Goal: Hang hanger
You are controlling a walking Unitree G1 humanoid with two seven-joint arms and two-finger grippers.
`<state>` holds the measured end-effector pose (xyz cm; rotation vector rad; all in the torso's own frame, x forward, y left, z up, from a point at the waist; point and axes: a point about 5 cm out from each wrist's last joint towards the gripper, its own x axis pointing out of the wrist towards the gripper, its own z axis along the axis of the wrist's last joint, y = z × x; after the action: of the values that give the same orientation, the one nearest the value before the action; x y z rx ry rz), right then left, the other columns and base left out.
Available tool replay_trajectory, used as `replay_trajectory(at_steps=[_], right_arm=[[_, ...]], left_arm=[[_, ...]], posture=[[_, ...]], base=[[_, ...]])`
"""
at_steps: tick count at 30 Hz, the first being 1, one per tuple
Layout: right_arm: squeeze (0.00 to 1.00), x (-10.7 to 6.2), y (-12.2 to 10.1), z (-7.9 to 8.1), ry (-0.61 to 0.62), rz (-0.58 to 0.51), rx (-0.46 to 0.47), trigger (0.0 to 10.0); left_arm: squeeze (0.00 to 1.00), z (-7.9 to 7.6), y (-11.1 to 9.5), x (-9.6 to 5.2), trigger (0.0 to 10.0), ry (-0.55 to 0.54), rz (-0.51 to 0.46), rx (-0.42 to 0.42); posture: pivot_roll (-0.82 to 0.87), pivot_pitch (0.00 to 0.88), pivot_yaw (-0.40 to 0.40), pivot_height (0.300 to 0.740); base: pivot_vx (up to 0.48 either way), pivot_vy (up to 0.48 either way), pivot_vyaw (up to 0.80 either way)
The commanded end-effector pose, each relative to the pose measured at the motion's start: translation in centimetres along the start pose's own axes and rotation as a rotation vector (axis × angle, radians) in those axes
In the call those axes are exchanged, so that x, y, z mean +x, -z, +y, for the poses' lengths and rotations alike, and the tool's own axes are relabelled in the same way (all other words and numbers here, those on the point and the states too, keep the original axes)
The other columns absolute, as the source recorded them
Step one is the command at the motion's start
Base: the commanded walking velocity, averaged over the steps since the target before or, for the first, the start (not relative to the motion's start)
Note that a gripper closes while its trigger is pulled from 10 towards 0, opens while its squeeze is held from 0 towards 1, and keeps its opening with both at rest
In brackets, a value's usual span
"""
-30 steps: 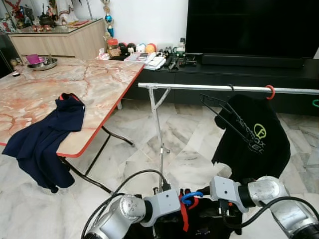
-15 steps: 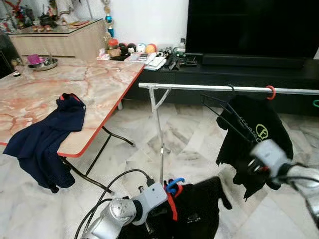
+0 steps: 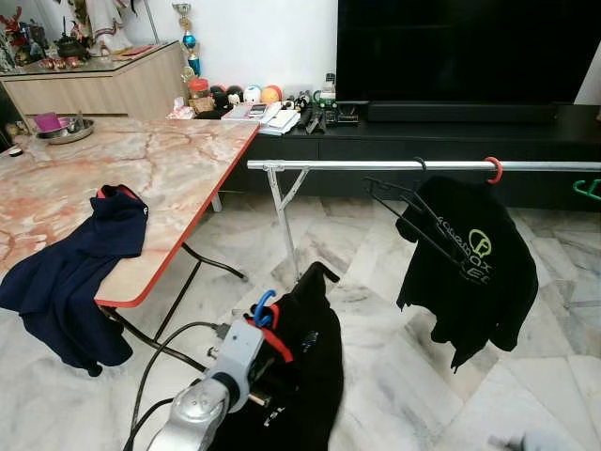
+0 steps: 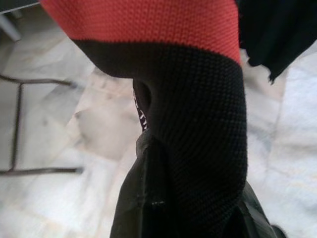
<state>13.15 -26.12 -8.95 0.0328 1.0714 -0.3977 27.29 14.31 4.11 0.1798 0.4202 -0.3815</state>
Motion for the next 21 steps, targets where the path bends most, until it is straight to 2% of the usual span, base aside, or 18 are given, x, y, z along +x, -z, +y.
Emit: replay_trajectory(at_steps=[1, 4, 7, 9, 12, 15, 18, 21], right_arm=[[0.00, -0.2, 1.6, 1.0, -0.015, 0.073, -0.005, 10.0], [0.00, -0.3, 2.3, 2.6, -0.050, 0.092, -0.066, 10.0], [0.00, -0.3, 2.1, 3.5, -0.058, 0.081, -0.028, 10.0], [0.00, -0.2, 1.6, 3.4, -0.061, 0.067, -0.071, 10.0], [0.00, -0.2, 1.2, 3.0, -0.042, 0.060, -0.052, 10.0], [0.00, 0.0, 0.6, 2.5, -0.026, 0.049, -0.017, 10.0], [0.00, -0.1, 0.8, 3.0, -0.034, 0.054, -0.048, 10.0], [0.00, -0.1, 0.7, 3.7, -0.054, 0.042, -0.069, 10.0]], left_arm=[[0.00, 0.3, -0.7, -0.1, 10.0, -0.017, -0.017, -0.005], [0.00, -0.2, -1.1, -0.1, 10.0, -0.003, -0.032, -0.032], [0.00, -0.6, -1.2, -0.2, 10.0, 0.017, -0.033, -0.008], [0.00, -1.0, -1.1, -0.1, 10.0, 0.042, -0.022, 0.032], [0.00, -1.0, -1.3, -0.1, 10.0, 0.045, -0.020, 0.039], [0.00, -0.9, -1.4, 0.0, 10.0, 0.032, -0.011, 0.027], [0.00, -1.0, -1.6, 0.1, 10.0, 0.032, -0.009, 0.029], [0.00, -1.2, -1.8, 0.3, 10.0, 0.034, -0.012, 0.034]], posture=[[0.08, 0.000, 0.064, 0.740], [0.07, 0.000, 0.071, 0.740], [0.07, 0.000, 0.073, 0.740], [0.08, 0.000, 0.068, 0.740], [0.08, 0.000, 0.068, 0.740], [0.08, 0.000, 0.066, 0.740], [0.08, 0.000, 0.063, 0.740], [0.09, 0.000, 0.061, 0.740]], base=[[0.000, 0.000, 0.00], [0.101, 0.000, 0.00], [0.341, 0.000, 0.00], [0.407, 0.000, 0.00], [0.416, 0.000, 0.00], [0.428, 0.000, -0.80], [0.428, 0.000, -0.80], [0.433, 0.000, 0.00]])
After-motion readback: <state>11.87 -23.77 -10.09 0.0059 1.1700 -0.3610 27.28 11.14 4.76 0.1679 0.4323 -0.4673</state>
